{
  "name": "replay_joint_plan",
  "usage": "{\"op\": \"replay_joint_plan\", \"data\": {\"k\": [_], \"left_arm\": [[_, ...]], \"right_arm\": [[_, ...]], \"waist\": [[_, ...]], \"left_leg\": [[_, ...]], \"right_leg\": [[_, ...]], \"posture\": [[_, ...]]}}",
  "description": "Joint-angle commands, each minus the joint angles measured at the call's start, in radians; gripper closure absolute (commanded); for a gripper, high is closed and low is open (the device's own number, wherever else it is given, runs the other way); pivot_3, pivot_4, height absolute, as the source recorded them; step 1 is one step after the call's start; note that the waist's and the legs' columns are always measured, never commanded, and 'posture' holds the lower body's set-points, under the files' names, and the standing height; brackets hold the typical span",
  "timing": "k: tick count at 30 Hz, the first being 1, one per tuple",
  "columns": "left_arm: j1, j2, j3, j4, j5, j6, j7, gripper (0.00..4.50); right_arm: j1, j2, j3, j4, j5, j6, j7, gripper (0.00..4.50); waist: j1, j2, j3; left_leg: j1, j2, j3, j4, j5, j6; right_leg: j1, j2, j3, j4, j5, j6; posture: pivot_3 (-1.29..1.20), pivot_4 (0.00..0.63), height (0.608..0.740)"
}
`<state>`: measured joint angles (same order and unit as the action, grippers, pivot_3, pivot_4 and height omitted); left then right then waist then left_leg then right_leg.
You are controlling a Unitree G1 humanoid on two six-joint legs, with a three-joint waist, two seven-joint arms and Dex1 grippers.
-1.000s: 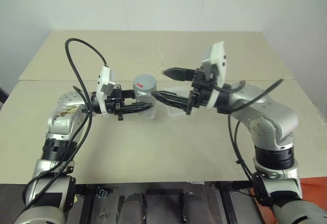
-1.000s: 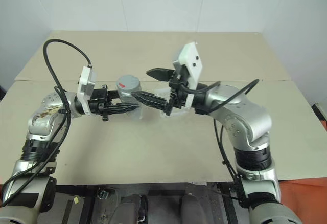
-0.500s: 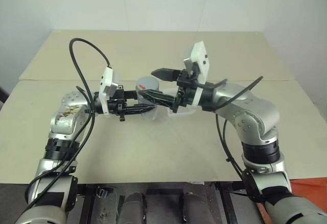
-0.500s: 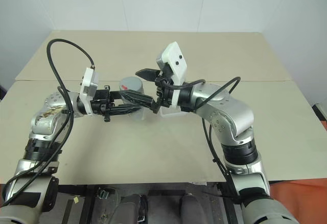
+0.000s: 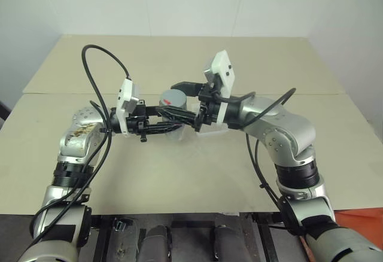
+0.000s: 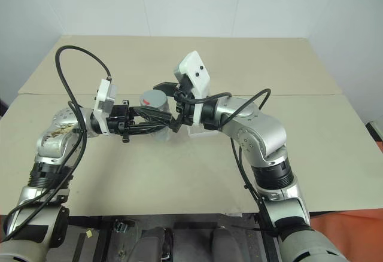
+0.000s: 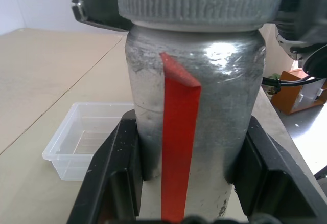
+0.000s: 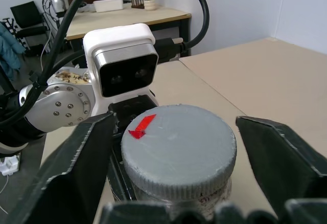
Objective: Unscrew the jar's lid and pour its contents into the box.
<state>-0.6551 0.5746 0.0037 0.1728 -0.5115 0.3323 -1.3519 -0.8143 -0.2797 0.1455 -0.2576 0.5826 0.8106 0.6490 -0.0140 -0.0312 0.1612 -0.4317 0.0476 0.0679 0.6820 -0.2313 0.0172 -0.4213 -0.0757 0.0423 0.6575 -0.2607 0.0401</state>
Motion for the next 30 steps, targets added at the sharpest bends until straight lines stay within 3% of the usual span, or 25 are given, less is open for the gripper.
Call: {"op": "replay_joint_plan", "data": {"k": [1,3,10,15,23,30], "left_arm": [[-0.011,0.008,0.010,-0.031,-0.005,-0.010,-0.002,2.55],[-0.009,0.009,0.009,-0.031,-0.005,-0.009,-0.002,2.55],[0.010,0.007,-0.005,-0.022,-0.003,0.002,-0.009,2.55],[0.065,0.055,-0.072,-0.023,0.042,-0.053,-0.123,2.55],[0.083,0.035,-0.080,-0.034,0.032,-0.059,-0.108,2.55],[0.058,0.034,-0.024,-0.043,0.007,-0.059,-0.064,2.55]], "right_arm": [[-0.027,0.012,-0.014,-0.028,-0.003,-0.037,-0.003,1.24],[-0.027,0.014,-0.015,-0.033,-0.006,-0.038,-0.008,1.74],[-0.019,0.005,-0.037,-0.062,0.007,-0.026,-0.006,1.74],[-0.050,-0.025,-0.084,-0.062,0.043,-0.021,0.018,1.74],[-0.093,-0.075,-0.156,-0.047,0.094,-0.017,0.050,1.74],[0.007,-0.178,-0.164,-0.001,-0.046,-0.057,-0.029,1.74]], "waist": [[0.000,0.000,0.000],[0.000,0.000,0.000],[0.000,0.000,0.000],[-0.003,0.000,0.000],[0.003,0.001,0.000],[0.003,0.000,0.000]], "left_leg": [[0.000,0.000,0.000,0.000,0.000,0.000],[0.000,0.000,0.000,0.000,0.000,0.000],[0.000,0.000,0.000,0.000,0.000,0.000],[0.000,0.000,0.000,0.000,0.000,0.000],[0.000,0.000,0.001,0.000,0.000,0.000],[0.000,0.000,0.001,0.000,0.000,0.000]], "right_leg": [[0.000,0.000,0.000,0.000,0.000,0.000],[0.000,0.000,0.000,0.000,0.000,0.000],[0.000,0.000,0.000,0.000,0.000,0.000],[0.000,0.000,0.000,0.000,0.000,0.000],[0.000,0.000,-0.001,-0.001,0.000,0.000],[0.000,0.000,0.000,-0.001,0.000,0.000]], "posture": [[0.00,0.150,0.740],[0.00,0.150,0.740],[0.00,0.150,0.740],[0.00,0.150,0.740],[0.00,0.150,0.740],[0.00,0.150,0.740]]}}
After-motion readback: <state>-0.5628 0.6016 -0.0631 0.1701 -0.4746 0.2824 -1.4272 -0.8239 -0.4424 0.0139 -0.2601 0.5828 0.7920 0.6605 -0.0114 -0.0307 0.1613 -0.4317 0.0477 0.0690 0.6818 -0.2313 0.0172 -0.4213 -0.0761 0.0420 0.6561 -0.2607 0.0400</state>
